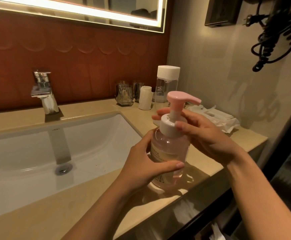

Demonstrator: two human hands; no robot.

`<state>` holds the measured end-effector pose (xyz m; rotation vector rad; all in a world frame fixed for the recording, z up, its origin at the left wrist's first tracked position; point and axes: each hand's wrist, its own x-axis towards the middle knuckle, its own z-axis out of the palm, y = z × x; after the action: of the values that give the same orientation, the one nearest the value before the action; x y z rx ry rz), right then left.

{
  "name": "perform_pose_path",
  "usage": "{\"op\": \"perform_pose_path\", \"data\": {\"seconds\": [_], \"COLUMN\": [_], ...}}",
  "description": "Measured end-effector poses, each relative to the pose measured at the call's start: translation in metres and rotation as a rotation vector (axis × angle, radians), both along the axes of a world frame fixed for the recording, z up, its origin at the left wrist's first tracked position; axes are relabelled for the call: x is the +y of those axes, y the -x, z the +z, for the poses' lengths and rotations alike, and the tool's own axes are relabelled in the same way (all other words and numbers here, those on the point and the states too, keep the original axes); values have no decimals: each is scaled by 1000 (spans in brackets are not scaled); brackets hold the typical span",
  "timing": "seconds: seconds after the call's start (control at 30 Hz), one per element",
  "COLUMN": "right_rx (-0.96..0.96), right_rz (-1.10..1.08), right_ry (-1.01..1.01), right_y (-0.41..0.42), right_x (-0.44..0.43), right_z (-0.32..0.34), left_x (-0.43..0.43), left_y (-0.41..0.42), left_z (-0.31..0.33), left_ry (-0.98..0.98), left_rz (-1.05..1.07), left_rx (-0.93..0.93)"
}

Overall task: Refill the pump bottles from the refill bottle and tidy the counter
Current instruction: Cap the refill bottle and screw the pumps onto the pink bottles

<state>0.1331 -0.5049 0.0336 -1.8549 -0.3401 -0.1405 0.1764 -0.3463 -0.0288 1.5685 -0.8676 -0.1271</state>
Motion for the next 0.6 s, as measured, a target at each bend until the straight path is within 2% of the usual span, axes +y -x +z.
{"op": "perform_pose_path", "data": {"seconds": [0.2, 0.6], "right_rx": [-176, -218], "right_rz": [-346, -496], "right_ry": [120, 220], "right_y": [3, 6], "right_x": [15, 31], "right_z": [4, 3], "left_x": [-1, -1], "left_y": [1, 2], "left_z": [-1, -2], "left_ry": [-5, -17], "left_rz": [62, 132], "left_rx": [-54, -122]}}
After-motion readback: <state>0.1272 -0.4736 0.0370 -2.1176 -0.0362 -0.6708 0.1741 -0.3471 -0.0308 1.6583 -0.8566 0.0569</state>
